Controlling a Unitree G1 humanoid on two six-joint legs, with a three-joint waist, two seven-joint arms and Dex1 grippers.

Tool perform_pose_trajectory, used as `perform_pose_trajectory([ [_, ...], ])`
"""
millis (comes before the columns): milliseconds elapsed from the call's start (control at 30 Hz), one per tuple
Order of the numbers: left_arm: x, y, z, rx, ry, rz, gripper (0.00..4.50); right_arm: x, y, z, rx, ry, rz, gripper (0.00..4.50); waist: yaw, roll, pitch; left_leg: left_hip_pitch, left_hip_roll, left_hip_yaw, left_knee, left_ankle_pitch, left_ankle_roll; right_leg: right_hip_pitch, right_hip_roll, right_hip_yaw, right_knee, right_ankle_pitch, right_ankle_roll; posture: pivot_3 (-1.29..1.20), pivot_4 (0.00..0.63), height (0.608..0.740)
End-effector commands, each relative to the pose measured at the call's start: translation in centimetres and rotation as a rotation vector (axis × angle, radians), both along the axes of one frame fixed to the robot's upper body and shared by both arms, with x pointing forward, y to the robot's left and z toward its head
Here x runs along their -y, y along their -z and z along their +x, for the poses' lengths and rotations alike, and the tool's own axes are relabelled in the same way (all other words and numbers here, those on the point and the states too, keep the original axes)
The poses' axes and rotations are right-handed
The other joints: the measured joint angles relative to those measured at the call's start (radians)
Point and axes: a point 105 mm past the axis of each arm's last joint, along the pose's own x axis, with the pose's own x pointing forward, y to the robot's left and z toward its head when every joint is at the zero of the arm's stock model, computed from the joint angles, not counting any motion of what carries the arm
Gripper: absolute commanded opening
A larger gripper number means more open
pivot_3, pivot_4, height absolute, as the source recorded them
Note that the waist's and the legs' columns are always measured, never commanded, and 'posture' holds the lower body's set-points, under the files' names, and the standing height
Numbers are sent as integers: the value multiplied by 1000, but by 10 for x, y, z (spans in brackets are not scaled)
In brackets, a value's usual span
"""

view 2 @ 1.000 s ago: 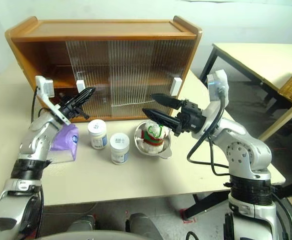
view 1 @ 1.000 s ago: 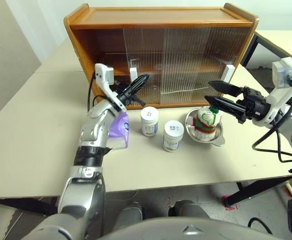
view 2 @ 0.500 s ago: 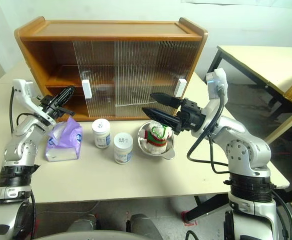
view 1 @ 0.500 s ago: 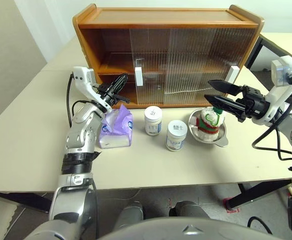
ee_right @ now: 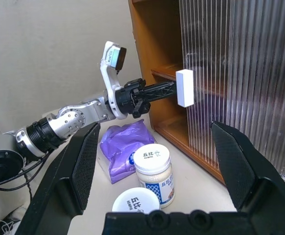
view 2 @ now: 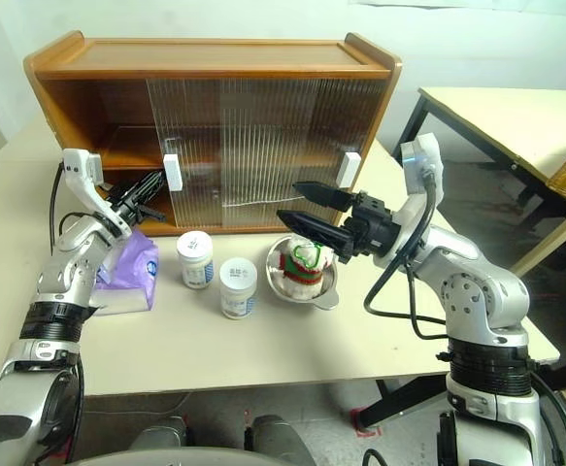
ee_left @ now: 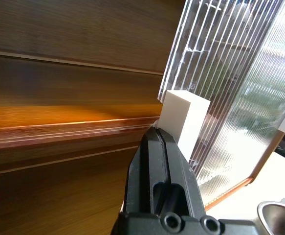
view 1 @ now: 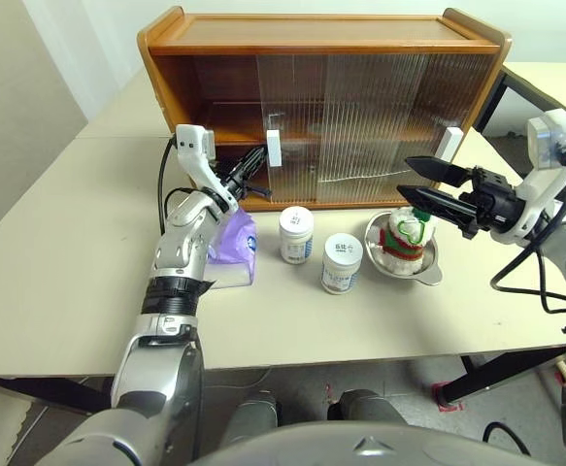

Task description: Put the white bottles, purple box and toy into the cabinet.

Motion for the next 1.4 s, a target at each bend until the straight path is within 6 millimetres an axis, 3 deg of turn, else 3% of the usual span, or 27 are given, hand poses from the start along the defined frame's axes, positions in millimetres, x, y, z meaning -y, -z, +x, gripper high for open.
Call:
perform_pose_trajectory([
  [33, 16, -3, 3, 12, 50, 18, 22, 2, -4, -1, 12, 11, -1, 4500, 0, 0, 0, 0, 0, 0, 0, 0, 0, 0, 0, 0, 0, 0, 0, -150, 0, 740],
  [433, 50, -8, 11, 27, 145, 23, 22, 4, -3, -2, 13, 20, -2, 4500, -5, 0, 0, 0, 0, 1, 0, -1, 2, 0, -1, 3, 0, -1, 3, -164, 0, 740],
  [733, 59, -4, 12, 23, 179, 36, 22, 4, -3, -3, 13, 21, -7, 4500, -9, 0, 0, 0, 0, 5, 1, -3, 4, 0, -1, 8, -1, 0, 7, -167, 0, 740],
  [1033, 13, -17, 1, 62, 58, -40, 22, 1, -2, -1, 4, -1, -4, 4500, -24, 0, 0, 3, -2, 17, 1, -6, 10, -1, 0, 20, -2, 1, 12, -147, 0, 740],
  [1200, -17, -27, -21, 68, 14, -57, 22, -2, 0, 1, -4, -21, 0, 4500, -26, 0, 0, 3, -2, 28, 1, -7, 12, -1, 1, 21, -3, 0, 12, -98, 0, 740],
  [1333, -29, -32, -39, 59, 26, -48, 22, -4, 0, 3, -8, -35, 4, 4500, -14, 0, 0, 4, -2, 29, 2, -7, 11, -1, 1, 21, -3, 0, 11, -69, 0, 740],
  [1400, -44, -33, -59, 52, 34, -19, 402, -8, 2, 5, -14, -52, 7, 4500, -10, 0, 0, 4, -1, 26, 2, -7, 11, -1, 1, 22, -3, 1, 11, -59, 0, 740],
])
